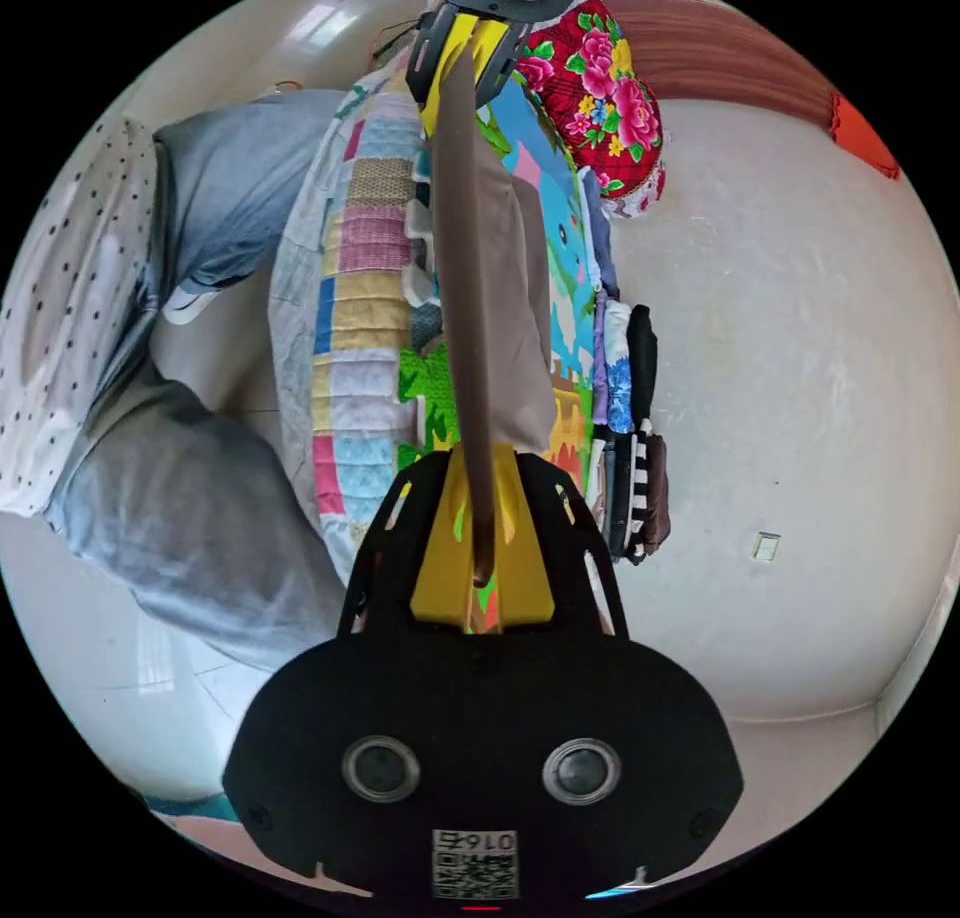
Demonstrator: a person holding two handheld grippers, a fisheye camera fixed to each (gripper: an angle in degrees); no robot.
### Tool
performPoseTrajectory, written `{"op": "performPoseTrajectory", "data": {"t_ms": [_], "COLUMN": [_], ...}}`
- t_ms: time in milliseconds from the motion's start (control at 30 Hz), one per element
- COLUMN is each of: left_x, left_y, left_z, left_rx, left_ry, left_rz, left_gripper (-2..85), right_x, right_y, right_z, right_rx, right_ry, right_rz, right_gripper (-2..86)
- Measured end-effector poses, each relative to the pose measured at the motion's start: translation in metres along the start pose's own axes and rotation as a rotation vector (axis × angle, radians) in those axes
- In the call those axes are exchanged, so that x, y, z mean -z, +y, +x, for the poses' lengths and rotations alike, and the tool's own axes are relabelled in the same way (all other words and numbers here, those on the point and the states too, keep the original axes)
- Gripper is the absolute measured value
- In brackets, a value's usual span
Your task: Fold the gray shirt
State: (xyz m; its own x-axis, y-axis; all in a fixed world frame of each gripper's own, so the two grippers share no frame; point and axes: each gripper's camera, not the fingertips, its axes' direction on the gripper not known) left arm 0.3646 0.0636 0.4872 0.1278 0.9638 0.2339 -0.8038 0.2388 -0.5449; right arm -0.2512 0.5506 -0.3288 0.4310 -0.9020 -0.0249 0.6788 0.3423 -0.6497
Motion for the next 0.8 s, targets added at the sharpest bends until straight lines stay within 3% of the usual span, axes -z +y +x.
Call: {"op": "performPoseTrajectory", "data": {"t_ms": [233, 400, 567, 633, 733, 800], "left_x": [0.040, 0.060, 0.035, 0.034, 0.073, 0.113], "left_y": [-0.048, -0.101, -0.182, -0.215, -0.270, -0.301], "left_z": [-0.062, -0.143, -0.286, -0.348, -0.450, -0.513], "left_rx": [-0.041, -0.179, -0.107, -0.031, 0.068, 0.140], "left_ry": [0.224, 0.233, 0.258, 0.183, -0.115, -0.357], "left_rz": [0.032, 0.027, -0.077, -0.095, -0.019, 0.125], "left_gripper": [-1.0, -0.9, -0.9, -0.9, -0.9, -0.9], "right_x": [-0.003, -0.016, -0.101, -0.143, -0.202, -0.219], "right_y": [0.047, 0.080, 0.099, 0.108, 0.128, 0.142], "right_z": [0.076, 0.130, 0.224, 0.264, 0.346, 0.400], "right_rx": [-0.077, -0.099, -0.129, -0.155, -0.263, -0.356], "right_ry": [-0.355, -0.389, -0.381, -0.338, -0.199, -0.072], "right_rz": [0.001, 0.040, -0.039, -0.080, -0.164, -0.213], "right_gripper": [0.8, 0.7, 0.7, 0.8, 0.8, 0.9]}}
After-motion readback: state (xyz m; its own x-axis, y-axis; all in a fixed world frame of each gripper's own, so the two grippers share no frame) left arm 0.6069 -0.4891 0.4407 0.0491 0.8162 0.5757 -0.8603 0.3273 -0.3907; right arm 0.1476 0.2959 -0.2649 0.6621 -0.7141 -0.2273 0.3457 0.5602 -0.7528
